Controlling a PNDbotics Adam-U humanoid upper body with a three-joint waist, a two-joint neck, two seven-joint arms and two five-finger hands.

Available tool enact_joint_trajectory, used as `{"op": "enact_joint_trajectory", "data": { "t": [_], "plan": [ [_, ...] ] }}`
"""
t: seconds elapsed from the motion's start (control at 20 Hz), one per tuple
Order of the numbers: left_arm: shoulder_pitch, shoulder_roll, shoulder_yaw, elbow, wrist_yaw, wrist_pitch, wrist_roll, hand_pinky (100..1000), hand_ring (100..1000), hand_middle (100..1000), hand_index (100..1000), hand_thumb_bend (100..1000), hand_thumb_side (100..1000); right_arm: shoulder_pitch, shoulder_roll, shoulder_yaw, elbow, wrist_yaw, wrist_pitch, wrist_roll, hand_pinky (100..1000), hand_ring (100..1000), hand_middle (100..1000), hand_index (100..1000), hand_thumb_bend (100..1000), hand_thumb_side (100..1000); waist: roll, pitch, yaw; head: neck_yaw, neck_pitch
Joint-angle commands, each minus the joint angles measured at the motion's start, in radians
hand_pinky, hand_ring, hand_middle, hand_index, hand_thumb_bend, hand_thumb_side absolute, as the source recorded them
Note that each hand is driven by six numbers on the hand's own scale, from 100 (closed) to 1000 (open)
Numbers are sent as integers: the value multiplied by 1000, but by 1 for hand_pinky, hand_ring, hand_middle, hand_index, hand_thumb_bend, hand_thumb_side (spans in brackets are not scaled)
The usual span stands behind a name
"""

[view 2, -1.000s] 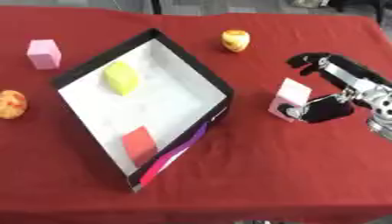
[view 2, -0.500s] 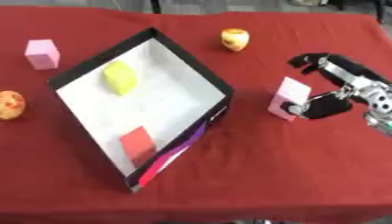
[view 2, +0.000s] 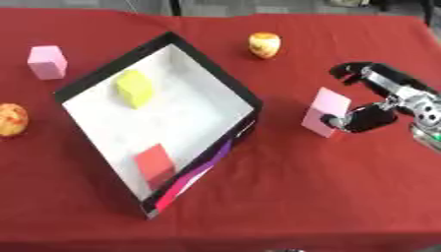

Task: Pick up objects on the table and place them in the box.

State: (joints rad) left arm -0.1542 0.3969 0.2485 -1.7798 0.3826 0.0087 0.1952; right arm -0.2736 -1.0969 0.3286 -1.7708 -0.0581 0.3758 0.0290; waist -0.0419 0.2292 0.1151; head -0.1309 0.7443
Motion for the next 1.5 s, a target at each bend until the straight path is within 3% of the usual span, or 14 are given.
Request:
{"op": "enact_joint_trajectory", "data": {
  "t": [0.05, 1.0, 1.5],
  "plan": [
    [-12, 15, 2, -10, 3, 2, 1, 721, 767, 804, 836, 237, 848, -16, -19, -3, 8, -3, -5, 12, 995, 875, 862, 902, 457, 100, 1, -10, 2, -3, -13],
    [-8, 7, 5, -11, 1, 7, 5, 722, 767, 803, 832, 238, 856, -64, 28, 14, 136, -4, -8, 42, 987, 874, 856, 902, 454, 100, -2, 6, 12, -6, -23],
    [-7, 5, 4, -9, -1, 10, 1, 723, 768, 804, 832, 238, 862, -69, 36, 7, 123, -9, -17, 32, 989, 876, 861, 902, 451, 100, -1, 11, 8, -8, -22]
  ]
}}
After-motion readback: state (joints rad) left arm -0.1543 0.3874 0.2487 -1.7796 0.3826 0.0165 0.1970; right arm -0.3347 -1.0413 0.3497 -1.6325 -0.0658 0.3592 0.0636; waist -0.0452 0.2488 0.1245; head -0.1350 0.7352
